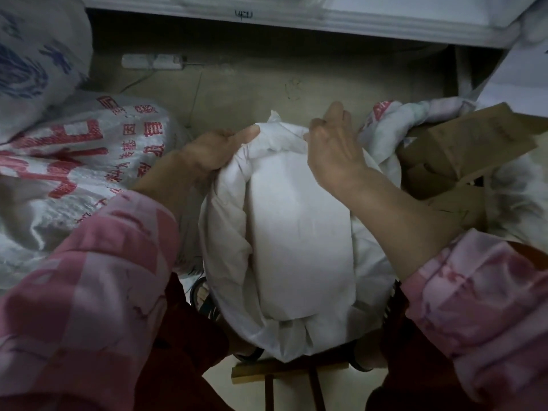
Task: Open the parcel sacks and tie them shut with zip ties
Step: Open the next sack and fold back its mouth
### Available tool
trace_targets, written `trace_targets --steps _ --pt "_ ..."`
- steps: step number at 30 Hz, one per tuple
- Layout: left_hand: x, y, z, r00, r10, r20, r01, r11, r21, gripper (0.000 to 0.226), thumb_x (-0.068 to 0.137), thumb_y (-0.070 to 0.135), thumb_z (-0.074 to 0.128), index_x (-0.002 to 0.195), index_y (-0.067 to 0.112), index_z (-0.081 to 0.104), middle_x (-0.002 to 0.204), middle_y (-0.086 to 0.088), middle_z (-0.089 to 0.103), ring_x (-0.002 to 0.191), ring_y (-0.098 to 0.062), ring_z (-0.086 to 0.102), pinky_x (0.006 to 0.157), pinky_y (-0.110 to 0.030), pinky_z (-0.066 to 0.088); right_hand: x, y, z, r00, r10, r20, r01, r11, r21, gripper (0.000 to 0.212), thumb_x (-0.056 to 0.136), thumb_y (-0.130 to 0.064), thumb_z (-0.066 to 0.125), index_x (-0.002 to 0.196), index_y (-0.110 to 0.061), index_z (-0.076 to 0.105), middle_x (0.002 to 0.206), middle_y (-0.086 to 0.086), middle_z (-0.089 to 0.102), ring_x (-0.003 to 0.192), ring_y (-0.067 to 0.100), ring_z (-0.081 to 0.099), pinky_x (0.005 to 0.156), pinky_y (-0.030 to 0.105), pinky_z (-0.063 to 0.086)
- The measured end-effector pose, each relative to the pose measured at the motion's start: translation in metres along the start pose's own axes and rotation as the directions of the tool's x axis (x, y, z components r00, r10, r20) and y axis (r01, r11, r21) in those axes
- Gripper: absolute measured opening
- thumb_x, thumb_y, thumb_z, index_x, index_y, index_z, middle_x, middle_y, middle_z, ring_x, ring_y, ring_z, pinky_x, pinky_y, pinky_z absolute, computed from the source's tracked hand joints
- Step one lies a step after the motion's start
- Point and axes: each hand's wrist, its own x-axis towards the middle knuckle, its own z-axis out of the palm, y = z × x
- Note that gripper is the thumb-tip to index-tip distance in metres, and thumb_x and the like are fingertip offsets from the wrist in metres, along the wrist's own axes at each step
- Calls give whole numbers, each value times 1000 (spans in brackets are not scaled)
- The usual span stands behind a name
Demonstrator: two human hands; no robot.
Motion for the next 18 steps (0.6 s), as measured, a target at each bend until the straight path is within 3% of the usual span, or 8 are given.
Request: trace_targets --steps 2,5,7,9,10,14,16,18 --pt "-5 -8 -7 993 -67 97 82 984 -159 93 49 83 64 109 13 69 108 -8 70 100 -26 65 96 -41 49 12 -3 2 995 20 99 -23 999 28 20 94 -3 49 112 -1 58 125 16 41 113 29 41 78 27 32" --pt "-4 -11 -13 973 -142 183 182 957 -226 115 38 81 74 123 4 60 116 -13 64 104 -31 60 96 -41 45 33 -6 -6 938 23 346 -58 994 90 26 96 -11 43 117 -2 56 125 15 48 111 30 45 84 29 36" --pt "-6 4 -12 989 -143 30 142 989 39 79 70 73 63 112 6 64 104 -12 63 100 -31 61 86 -35 47 43 -8 -18 874 49 483 -129 983 133 22 97 -11 41 105 -3 60 99 12 57 83 24 51 65 24 37" --pt "-9 19 -2 952 28 -304 79 940 332 46 86 54 57 101 12 66 94 -10 64 97 -28 63 73 -30 44 49 -11 -30 827 89 555 -200 969 143 29 99 -7 38 74 -10 53 70 4 43 58 16 39 48 21 31" --pt "-17 29 8 918 137 -372 33 909 415 42 86 53 56 104 15 65 99 -10 66 99 -29 62 73 -31 44 51 -12 -36 806 79 587 -196 971 139 36 99 -7 37 64 -11 44 66 3 38 54 15 35 45 19 30" --pt "-28 27 43 894 360 -267 -58 683 728 49 91 57 47 123 21 54 117 -7 63 103 -33 61 69 -32 37 60 -7 -30 745 1 667 -139 978 154 38 96 -8 41 58 -9 41 60 6 39 52 16 34 51 26 34" --pt "-18 21 36 907 349 -235 -84 698 711 44 92 55 45 122 25 56 115 -7 64 104 -32 60 73 -33 41 58 -3 -27 783 14 622 -183 961 208 38 95 -14 43 58 -10 40 58 4 38 50 16 34 46 23 29" --pt "-4 17 23 941 301 -155 -153 786 599 36 90 53 51 114 29 63 110 -3 67 101 -28 60 78 -34 45 52 3 -24 879 -7 476 -169 930 327 32 93 -19 49 63 -10 44 67 3 43 62 17 43 47 15 33"
